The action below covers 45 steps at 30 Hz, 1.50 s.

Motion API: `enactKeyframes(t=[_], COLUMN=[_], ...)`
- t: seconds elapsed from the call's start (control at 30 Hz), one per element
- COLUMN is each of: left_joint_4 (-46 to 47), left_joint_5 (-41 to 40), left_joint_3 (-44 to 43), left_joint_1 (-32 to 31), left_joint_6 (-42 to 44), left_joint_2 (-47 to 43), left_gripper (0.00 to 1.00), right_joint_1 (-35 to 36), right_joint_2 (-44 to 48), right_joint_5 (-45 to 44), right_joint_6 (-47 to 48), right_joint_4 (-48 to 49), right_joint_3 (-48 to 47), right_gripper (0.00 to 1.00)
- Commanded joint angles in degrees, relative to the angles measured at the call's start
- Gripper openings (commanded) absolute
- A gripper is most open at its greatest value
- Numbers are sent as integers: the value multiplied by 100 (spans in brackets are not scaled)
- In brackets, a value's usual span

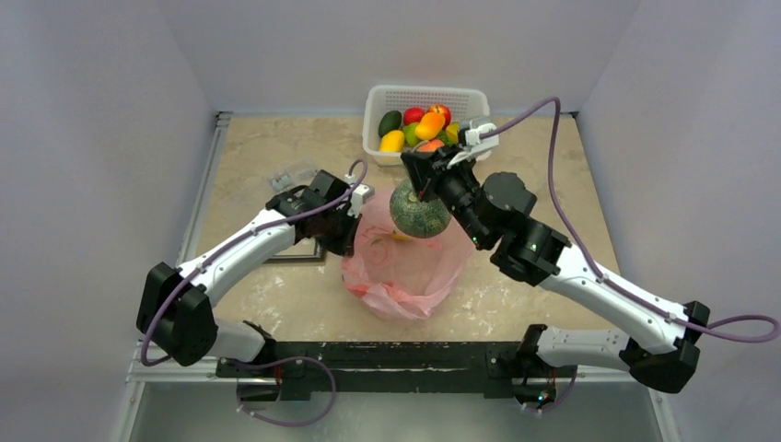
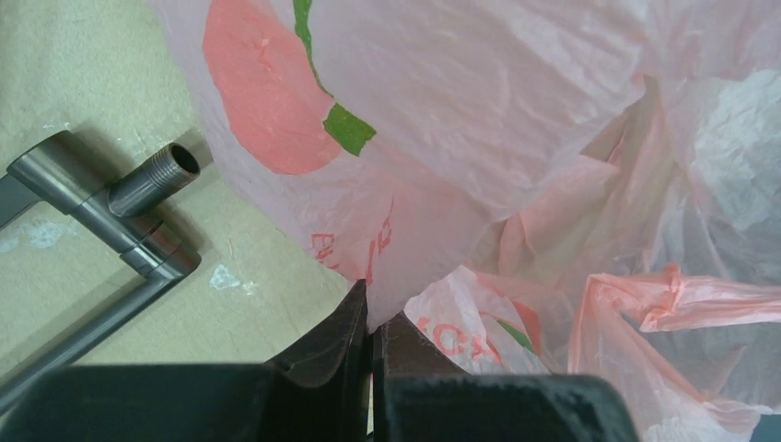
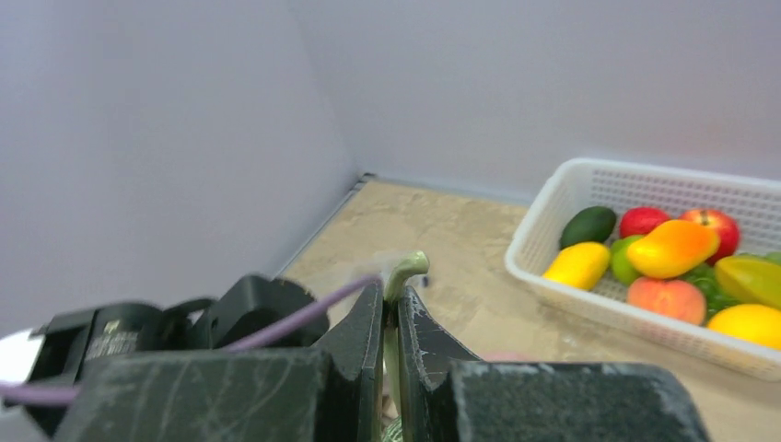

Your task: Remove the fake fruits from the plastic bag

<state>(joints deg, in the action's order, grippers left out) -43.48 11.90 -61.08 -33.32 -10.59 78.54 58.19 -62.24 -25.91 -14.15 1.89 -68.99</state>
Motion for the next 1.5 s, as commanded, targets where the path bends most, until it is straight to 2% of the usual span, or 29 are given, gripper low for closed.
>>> enactKeyframes(t=[0.0, 0.1, 0.37, 0.53, 0.7, 0.9, 1.07, 1.23, 1.3, 1.33, 1.47], left_joint_4=[88, -45, -72, -60, -41, -44, 27, 63, 51, 65, 49], left_joint_5=[-52, -323, -483, -492, -443, -400, -336, -316, -305, -308, -262], left_joint_3=[63, 28, 79, 48, 48, 43, 99, 178, 171, 167, 114], left_joint_1=[19, 19, 16, 12, 17, 14, 10, -29, -44, -43, -40], left_joint_6=[397, 514, 619, 628, 609, 598, 563, 508, 535, 551, 559], left_joint_2=[283, 328, 243, 207, 186, 142, 2, -106, -120, -120, -54], left_gripper=[0, 0, 0, 0, 0, 0, 0, 0, 0, 0, 0], right_joint_1=[-448, -713, -1824, -2459, -2626, -2665, -2670, -2666, -2666, -2664, -2664], right_joint_2=[-461, -917, -2417, -3349, -4421, -6114, -7445, -7755, -7709, -7726, -7595], right_joint_5=[-431, -640, -235, 642, 1029, 1133, 1102, 982, 1020, 1014, 1163], right_joint_6=[301, 461, 469, 203, 140, 108, 657, 1007, 1060, 1108, 1084], right_joint_4=[-24, 233, 571, 821, 1165, 1126, 904, 1066, 1120, 1057, 609], right_joint_3=[-781, -1048, -2010, -2717, -3620, -5304, -6716, -6634, -6397, -6361, -6301], right_gripper=[0, 0, 0, 0, 0, 1, 3, 5, 11, 17, 54])
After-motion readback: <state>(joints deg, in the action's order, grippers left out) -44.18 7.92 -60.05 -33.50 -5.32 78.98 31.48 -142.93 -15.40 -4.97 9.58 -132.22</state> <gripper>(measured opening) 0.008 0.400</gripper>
